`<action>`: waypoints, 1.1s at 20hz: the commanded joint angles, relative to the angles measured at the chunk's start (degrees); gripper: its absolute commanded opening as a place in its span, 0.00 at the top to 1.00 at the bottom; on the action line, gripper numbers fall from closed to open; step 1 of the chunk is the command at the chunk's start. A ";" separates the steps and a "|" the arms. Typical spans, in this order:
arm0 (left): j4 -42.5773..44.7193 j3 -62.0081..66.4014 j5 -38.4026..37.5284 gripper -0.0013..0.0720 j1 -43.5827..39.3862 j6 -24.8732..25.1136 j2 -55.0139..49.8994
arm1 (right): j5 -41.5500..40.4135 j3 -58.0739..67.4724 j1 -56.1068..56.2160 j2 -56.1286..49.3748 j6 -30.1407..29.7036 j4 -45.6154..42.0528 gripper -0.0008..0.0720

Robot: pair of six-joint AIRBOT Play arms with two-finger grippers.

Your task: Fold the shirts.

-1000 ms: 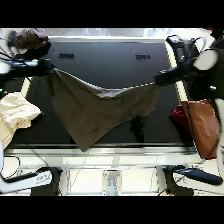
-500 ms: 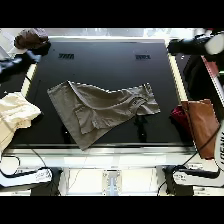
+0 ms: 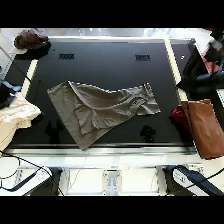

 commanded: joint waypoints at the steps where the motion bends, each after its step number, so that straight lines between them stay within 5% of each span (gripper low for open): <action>1: -2.32 -10.36 -0.15 0.24 -2.38 0.00 1.03 | -3.61 -18.62 1.53 1.55 -1.33 11.15 0.43; 6: -10.38 -12.83 0.50 0.24 -11.91 6.60 1.90 | -20.11 -24.04 6.16 0.07 -4.87 1.42 0.50; 11: -10.58 -17.09 5.70 0.37 -22.18 -2.58 6.82 | -32.46 -22.21 6.12 -5.51 -2.05 1.01 0.50; 17: -10.93 -33.53 11.74 0.37 -24.02 -20.33 30.91 | -21.86 -3.80 2.03 -23.74 -1.97 3.52 0.45; 20: -10.93 -41.77 21.79 0.38 -27.85 -31.32 44.57 | -12.44 8.72 -5.35 -32.72 -2.05 12.41 0.46; 22: -10.03 -45.66 30.01 0.57 -32.79 -32.13 51.19 | -8.39 14.73 -9.60 -37.79 -2.05 17.94 0.46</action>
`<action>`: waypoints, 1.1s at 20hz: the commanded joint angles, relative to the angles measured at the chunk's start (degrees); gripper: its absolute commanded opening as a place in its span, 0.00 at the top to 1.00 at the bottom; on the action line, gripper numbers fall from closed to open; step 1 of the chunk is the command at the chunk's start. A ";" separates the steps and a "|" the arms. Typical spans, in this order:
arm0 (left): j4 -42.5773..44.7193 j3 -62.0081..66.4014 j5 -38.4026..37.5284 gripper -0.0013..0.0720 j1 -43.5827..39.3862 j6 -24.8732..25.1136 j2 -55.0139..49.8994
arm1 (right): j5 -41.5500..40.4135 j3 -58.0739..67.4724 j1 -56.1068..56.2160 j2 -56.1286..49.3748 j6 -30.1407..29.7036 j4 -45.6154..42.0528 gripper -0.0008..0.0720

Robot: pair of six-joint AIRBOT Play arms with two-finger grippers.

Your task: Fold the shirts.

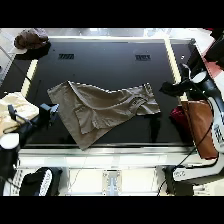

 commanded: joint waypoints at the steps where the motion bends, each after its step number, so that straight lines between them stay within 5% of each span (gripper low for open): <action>1: 1.07 -7.32 14.86 0.59 -7.78 -6.88 11.74 | 9.07 11.15 -6.58 -9.55 -0.13 9.70 0.46; 4: 6.54 -7.52 30.75 0.59 -18.18 -6.71 10.29 | 10.82 15.78 -6.84 -14.82 -2.05 9.38 0.46; 7: 21.27 -6.93 44.19 0.64 -27.76 -6.75 4.00 | 7.98 18.23 -5.95 -16.90 -3.43 8.70 0.46; 10: 25.09 -6.91 70.77 0.66 -32.52 -8.15 -4.52 | 6.64 20.61 -5.92 -17.00 -4.83 7.89 0.46; 11: 24.37 -6.58 75.08 0.87 -32.50 -14.49 -7.15 | 6.82 21.49 -5.92 -17.00 -4.83 7.85 0.46; 12: 25.62 -5.57 71.19 0.97 -32.06 -22.86 -9.53 | 7.10 22.38 -5.92 -17.00 -4.83 7.85 0.46; 15: 54.64 2.80 34.36 0.88 -33.59 -27.76 -14.91 | 9.64 24.92 -5.92 -16.98 -4.90 7.74 0.46; 17: 54.25 10.36 11.21 0.23 -34.16 -29.49 -17.75 | 11.65 25.97 -5.92 -16.98 -6.38 7.65 0.46; 19: 50.56 14.73 -3.52 0.22 -33.79 -33.55 -18.69 | 11.87 26.12 -5.92 -16.98 -6.40 7.58 0.46; 22: 42.49 14.01 -15.17 0.32 -33.81 -55.06 -18.84 | 11.89 26.12 -5.92 -17.00 -7.41 7.56 0.46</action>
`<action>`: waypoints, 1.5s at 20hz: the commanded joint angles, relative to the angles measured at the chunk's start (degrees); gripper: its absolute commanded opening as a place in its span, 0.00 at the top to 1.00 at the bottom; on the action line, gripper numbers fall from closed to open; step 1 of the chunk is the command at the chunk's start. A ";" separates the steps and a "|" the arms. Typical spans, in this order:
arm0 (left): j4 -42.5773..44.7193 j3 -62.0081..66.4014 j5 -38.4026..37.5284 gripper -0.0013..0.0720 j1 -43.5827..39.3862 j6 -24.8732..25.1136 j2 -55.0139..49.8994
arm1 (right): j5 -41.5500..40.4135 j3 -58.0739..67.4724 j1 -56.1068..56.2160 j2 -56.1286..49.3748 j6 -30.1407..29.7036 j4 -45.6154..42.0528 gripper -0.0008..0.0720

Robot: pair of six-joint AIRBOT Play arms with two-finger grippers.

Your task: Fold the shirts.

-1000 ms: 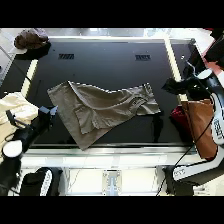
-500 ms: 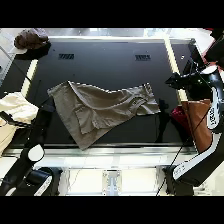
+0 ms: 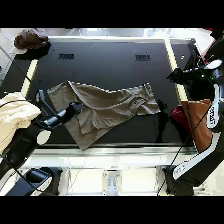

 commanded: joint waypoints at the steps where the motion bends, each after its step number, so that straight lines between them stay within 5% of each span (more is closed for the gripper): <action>1: -6.43 1.03 -22.86 0.32 -0.22 -23.39 -1.25 | 0.68 0.44 0.00 -0.02 -0.98 0.02 0.46; 7: -21.92 -5.55 -26.36 0.32 -0.85 -22.75 -1.07 | 0.63 0.44 0.00 -0.02 -4.48 -0.11 0.46; 10: -21.55 -5.77 -34.91 0.32 -3.63 -25.16 -1.03 | 0.70 0.44 0.00 -0.02 -5.99 -1.25 0.46; 13: -14.86 -5.92 -34.42 0.35 -7.02 -31.74 -0.72 | 0.72 0.44 0.00 -0.02 -6.99 -1.44 0.46; 16: -14.08 -7.50 -34.29 0.35 -7.13 -31.95 -0.74 | 0.68 0.44 0.00 -0.02 -7.41 -1.44 0.46; 24: -11.78 -13.88 -19.56 0.35 -7.10 -33.42 -0.90 | 1.62 0.44 0.00 -0.02 -7.34 -1.20 0.46; 26: -11.10 -14.25 -17.44 0.60 -7.10 -33.42 -0.90 | 2.60 0.44 0.00 -0.02 -7.34 -1.20 0.46; 28: -10.23 -14.25 -15.52 0.65 -7.08 -33.44 -0.90 | 3.39 0.44 0.00 -0.02 -7.34 -1.20 0.46; 30: -10.03 -14.25 -14.78 0.82 -6.99 -33.44 -0.90 | 3.91 0.44 0.00 -0.02 -7.34 -1.20 0.46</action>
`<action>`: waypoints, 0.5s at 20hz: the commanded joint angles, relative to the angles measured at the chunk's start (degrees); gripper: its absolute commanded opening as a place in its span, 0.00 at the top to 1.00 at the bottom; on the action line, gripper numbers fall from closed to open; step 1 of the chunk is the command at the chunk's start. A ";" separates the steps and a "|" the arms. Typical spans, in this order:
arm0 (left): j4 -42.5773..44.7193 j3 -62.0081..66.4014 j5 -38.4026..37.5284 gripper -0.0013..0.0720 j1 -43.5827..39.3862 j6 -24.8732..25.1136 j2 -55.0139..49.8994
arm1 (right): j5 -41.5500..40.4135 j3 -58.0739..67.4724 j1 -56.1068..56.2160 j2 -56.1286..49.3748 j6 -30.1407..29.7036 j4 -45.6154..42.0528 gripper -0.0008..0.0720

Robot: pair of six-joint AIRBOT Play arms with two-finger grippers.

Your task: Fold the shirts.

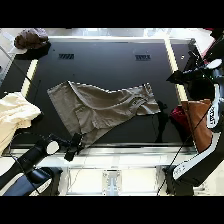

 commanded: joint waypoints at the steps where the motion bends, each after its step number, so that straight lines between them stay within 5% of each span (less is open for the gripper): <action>1: 1.07 -0.42 2.73 0.84 0.07 -0.13 -0.02 | 1.05 0.04 0.00 -0.02 -0.02 0.09 0.46; 3: 0.83 -0.44 2.69 0.86 0.07 -0.13 -0.02 | 1.01 0.04 0.00 -0.02 -0.02 0.09 0.46; 4: 0.85 -0.44 2.73 0.97 0.07 -0.09 0.02 | 0.90 0.04 0.00 -0.02 0.00 0.09 0.46; 10: 1.68 -0.44 2.71 0.97 0.07 2.93 0.04 | 0.31 0.17 0.39 -3.26 0.85 -0.94 0.47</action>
